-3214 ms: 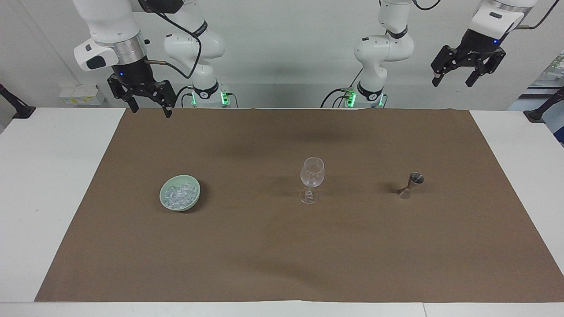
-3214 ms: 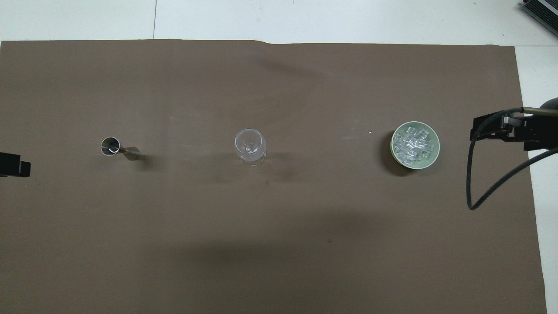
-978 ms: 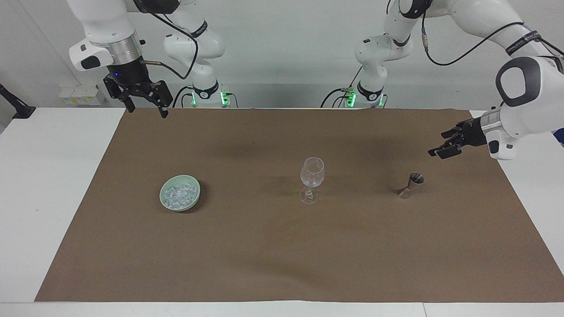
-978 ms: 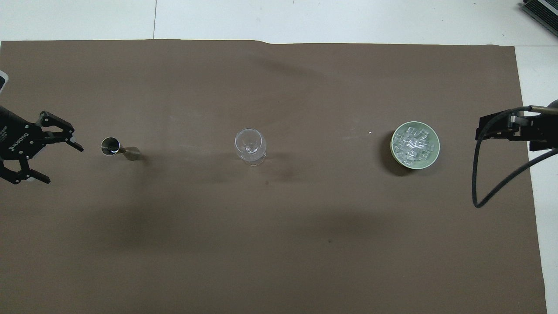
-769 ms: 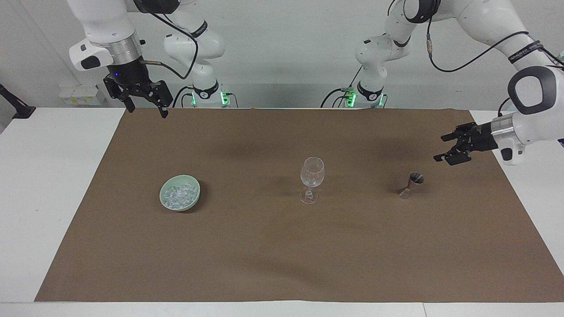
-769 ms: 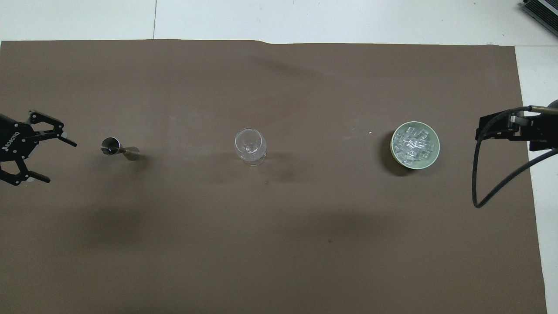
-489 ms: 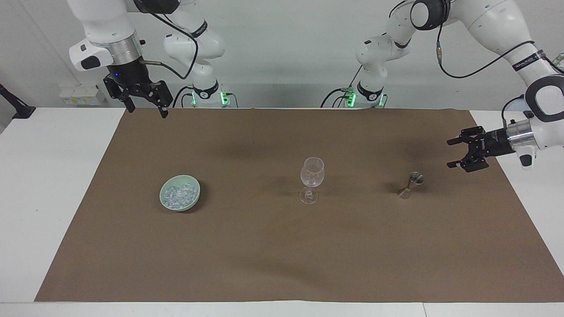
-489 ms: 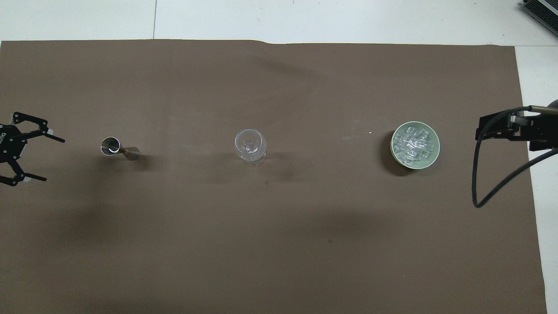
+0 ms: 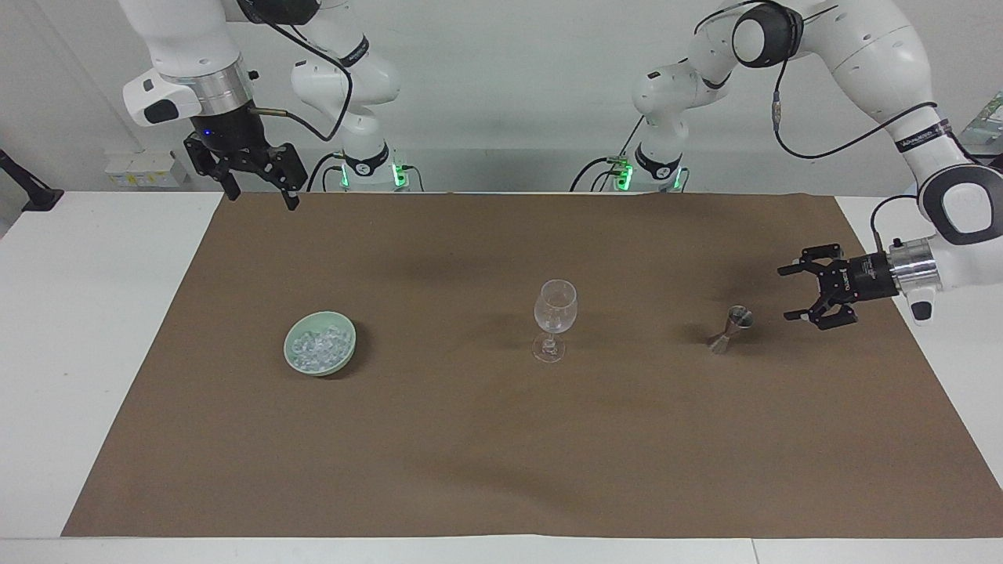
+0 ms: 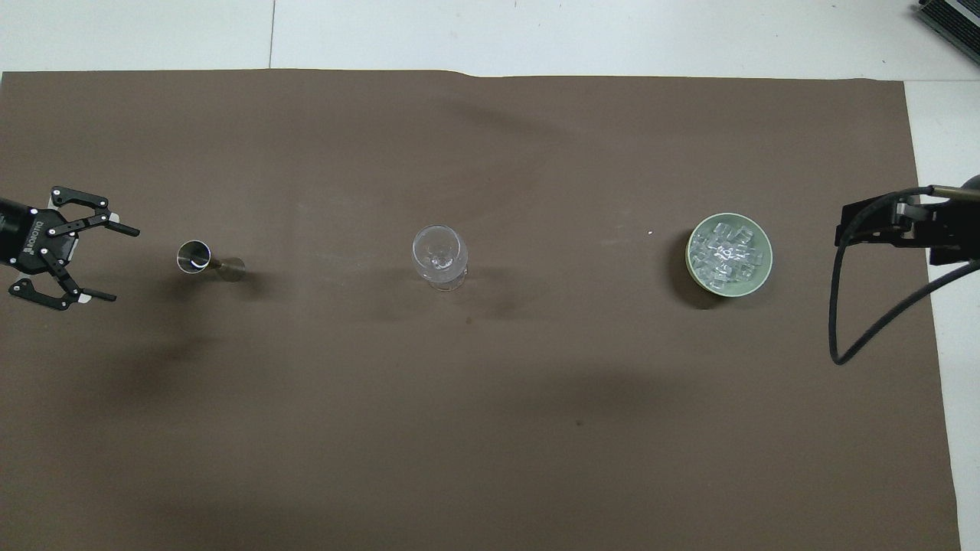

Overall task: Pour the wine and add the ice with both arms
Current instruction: 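Move the open left gripper toward the small dark bottle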

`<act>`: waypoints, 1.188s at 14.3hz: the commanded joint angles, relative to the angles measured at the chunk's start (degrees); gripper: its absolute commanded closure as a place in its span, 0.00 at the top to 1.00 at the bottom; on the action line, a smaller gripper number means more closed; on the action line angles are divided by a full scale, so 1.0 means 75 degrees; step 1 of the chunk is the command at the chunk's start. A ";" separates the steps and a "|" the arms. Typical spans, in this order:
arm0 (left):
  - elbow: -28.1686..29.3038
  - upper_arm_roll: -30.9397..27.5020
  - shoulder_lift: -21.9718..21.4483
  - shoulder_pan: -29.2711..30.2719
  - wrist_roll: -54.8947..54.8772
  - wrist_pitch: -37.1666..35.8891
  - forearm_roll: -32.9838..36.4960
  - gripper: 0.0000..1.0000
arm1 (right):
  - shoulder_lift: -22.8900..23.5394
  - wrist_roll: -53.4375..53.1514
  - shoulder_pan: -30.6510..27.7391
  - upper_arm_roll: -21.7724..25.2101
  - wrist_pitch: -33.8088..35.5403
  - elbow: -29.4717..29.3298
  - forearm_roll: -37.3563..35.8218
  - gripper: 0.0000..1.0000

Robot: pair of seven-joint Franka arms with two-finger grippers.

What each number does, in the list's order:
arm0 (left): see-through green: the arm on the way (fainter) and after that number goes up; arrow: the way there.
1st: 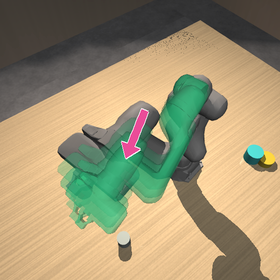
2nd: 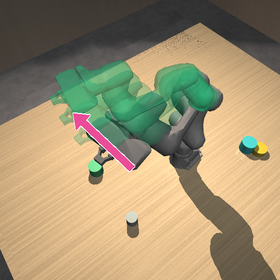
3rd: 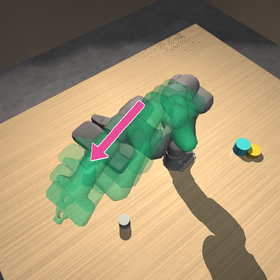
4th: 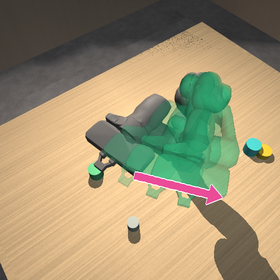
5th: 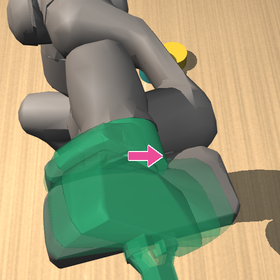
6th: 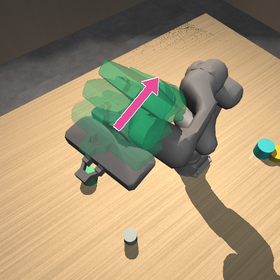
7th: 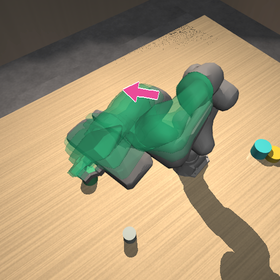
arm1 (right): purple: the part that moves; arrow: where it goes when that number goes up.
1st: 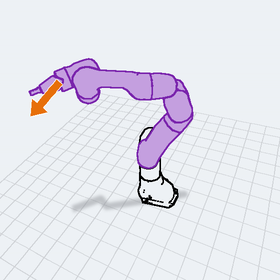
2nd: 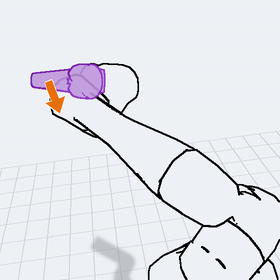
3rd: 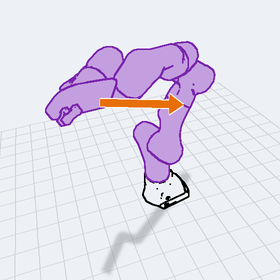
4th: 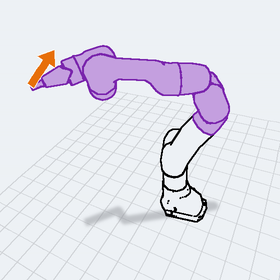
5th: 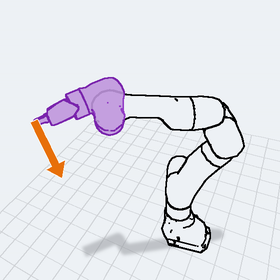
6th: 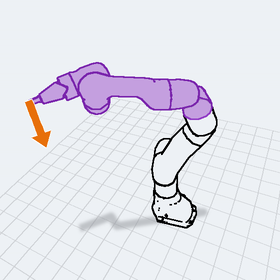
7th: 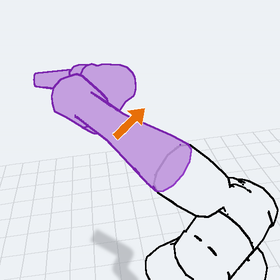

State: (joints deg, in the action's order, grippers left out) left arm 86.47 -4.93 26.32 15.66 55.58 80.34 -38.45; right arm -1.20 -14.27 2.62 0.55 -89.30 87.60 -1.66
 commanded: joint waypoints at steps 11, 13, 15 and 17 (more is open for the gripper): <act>0.0365 -0.0010 0.0967 0.0431 -0.0414 0.0256 -0.1717 1.00 | -0.0098 0.0027 -0.0068 -0.0003 0.0093 0.0097 0.0151 1.00; 0.0435 -0.0010 0.0979 0.0431 -0.0707 0.0256 -0.1741 1.00 | -0.0098 0.0027 -0.0068 -0.0003 0.0094 0.0097 0.0151 1.00; 0.0494 -0.0010 0.0979 0.0431 -0.0708 0.0256 -0.1788 1.00 | -0.0087 0.0027 -0.0068 -0.0003 0.0082 0.0097 0.0151 1.00; 0.0727 -0.0010 0.1061 0.0431 -0.0720 0.0338 -0.1939 1.00 | -0.0087 0.0027 -0.0068 -0.0003 0.0094 0.0097 0.0151 1.00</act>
State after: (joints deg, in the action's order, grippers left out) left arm 89.41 -5.18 34.15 18.53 51.47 81.42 -50.99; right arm -1.20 -14.27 2.62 0.55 -89.29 87.62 -1.66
